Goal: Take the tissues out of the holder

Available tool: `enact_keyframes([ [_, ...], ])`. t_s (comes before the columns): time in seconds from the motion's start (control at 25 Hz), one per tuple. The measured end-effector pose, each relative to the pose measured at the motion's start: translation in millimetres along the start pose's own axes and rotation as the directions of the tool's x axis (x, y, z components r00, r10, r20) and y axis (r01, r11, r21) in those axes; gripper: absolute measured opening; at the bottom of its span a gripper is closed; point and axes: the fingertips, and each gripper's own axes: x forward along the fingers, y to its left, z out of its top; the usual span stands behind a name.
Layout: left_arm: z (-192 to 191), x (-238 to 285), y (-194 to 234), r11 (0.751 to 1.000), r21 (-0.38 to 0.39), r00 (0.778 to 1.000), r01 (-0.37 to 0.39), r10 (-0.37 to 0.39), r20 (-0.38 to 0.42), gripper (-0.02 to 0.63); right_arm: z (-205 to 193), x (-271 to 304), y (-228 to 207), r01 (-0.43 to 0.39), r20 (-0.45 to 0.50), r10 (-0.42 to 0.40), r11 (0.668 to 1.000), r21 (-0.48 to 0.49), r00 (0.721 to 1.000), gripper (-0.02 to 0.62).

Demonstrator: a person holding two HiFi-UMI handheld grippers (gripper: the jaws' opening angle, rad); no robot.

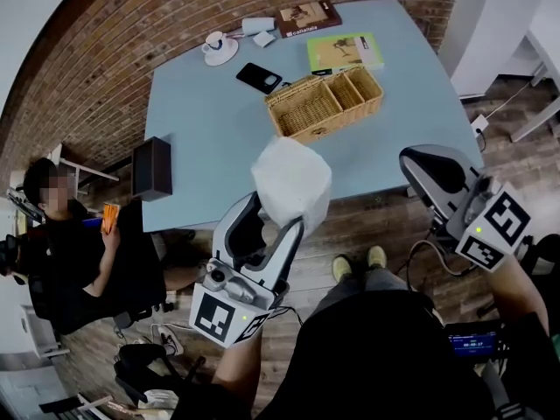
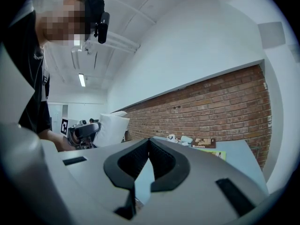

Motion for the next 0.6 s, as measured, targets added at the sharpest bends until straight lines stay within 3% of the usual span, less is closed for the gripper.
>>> enact_keyframes([
  [0.44, 7.3, 30.3, -33.6, 1.000, 0.019, 1.000, -0.017, 0.017, 0.006, 0.235, 23.7, -31.1, -26.0, 0.013, 0.038, -0.010, 0.997, -0.081, 0.999, -0.006],
  [0.6, 6.5, 40.7, -42.9, 1.000, 0.025, 1.000, -0.010, 0.010, 0.006, 0.235, 31.7, -43.1, -38.6, 0.038, 0.068, -0.033, 0.997, -0.062, 0.997, -0.006],
])
